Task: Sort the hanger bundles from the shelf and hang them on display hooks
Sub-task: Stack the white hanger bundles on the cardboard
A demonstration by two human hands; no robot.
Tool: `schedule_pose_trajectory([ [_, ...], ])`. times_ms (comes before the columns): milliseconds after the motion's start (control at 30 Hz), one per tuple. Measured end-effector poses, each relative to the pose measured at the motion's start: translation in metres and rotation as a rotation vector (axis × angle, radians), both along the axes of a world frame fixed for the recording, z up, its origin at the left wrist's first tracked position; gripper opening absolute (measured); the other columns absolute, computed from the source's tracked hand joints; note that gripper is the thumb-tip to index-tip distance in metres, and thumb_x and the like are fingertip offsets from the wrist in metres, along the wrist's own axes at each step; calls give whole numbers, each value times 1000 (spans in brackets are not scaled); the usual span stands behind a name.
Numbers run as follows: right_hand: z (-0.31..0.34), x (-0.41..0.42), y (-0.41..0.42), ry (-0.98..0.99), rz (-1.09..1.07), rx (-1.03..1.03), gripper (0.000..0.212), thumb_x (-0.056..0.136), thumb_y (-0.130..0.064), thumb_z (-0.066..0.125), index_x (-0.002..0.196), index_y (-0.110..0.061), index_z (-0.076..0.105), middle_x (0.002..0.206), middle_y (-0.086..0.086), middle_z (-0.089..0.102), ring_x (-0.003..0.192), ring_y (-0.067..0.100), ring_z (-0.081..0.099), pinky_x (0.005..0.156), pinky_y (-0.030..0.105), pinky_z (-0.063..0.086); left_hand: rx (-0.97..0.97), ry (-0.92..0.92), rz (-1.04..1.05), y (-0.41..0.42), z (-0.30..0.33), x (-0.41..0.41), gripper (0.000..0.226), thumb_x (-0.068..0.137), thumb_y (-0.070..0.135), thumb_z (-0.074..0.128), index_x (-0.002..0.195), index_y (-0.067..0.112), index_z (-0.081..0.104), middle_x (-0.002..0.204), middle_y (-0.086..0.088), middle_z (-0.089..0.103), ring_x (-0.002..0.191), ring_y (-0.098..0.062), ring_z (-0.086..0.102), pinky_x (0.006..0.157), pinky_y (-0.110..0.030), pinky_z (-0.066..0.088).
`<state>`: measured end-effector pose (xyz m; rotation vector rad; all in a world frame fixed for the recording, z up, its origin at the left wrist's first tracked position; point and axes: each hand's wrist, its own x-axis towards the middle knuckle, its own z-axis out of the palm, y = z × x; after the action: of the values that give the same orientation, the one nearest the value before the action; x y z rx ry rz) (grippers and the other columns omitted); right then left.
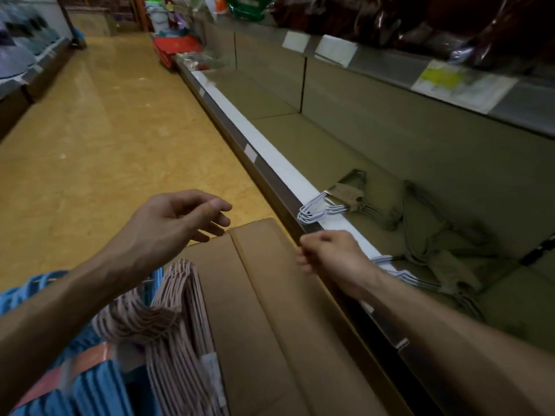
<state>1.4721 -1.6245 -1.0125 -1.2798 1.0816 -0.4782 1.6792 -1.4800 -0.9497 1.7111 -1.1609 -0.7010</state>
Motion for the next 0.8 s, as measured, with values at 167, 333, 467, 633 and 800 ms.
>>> schedule_pose_trajectory([
  [167,-2,5,-67,-156,-336,255,17,101,-9,53,111,0,63,97,15,67,81,19,66,70,28,57,-102,16,32,-27,-10,-21,21,99,30,51,108,28,70,93,8,74,87,-8,71,78,-30,56],
  [333,-13,16,-101,-260,-419,427,19,100,-16,57,111,-3,65,97,19,75,81,25,74,63,28,62,-132,53,46,-54,-20,-37,20,100,26,51,109,27,68,92,10,72,86,-9,71,76,-29,58],
  [467,-22,22,-115,-228,-391,471,26,99,-23,58,115,-5,68,94,11,75,49,9,55,37,17,41,-132,76,22,-68,-30,-46,20,101,26,50,109,29,68,92,9,72,86,-11,71,72,-24,60],
  [633,-26,27,-116,-243,-347,425,22,100,-19,57,112,-3,68,94,12,71,46,6,44,39,17,32,-103,70,11,-74,-40,-47,20,100,28,49,108,30,67,93,11,71,86,-9,71,71,-23,59],
  [800,-26,16,-105,-334,-266,431,19,100,-18,57,99,-1,67,88,12,69,58,11,52,40,16,37,-91,82,50,-75,-43,-43,21,100,27,50,110,26,68,92,7,72,85,-12,71,74,-29,59],
])
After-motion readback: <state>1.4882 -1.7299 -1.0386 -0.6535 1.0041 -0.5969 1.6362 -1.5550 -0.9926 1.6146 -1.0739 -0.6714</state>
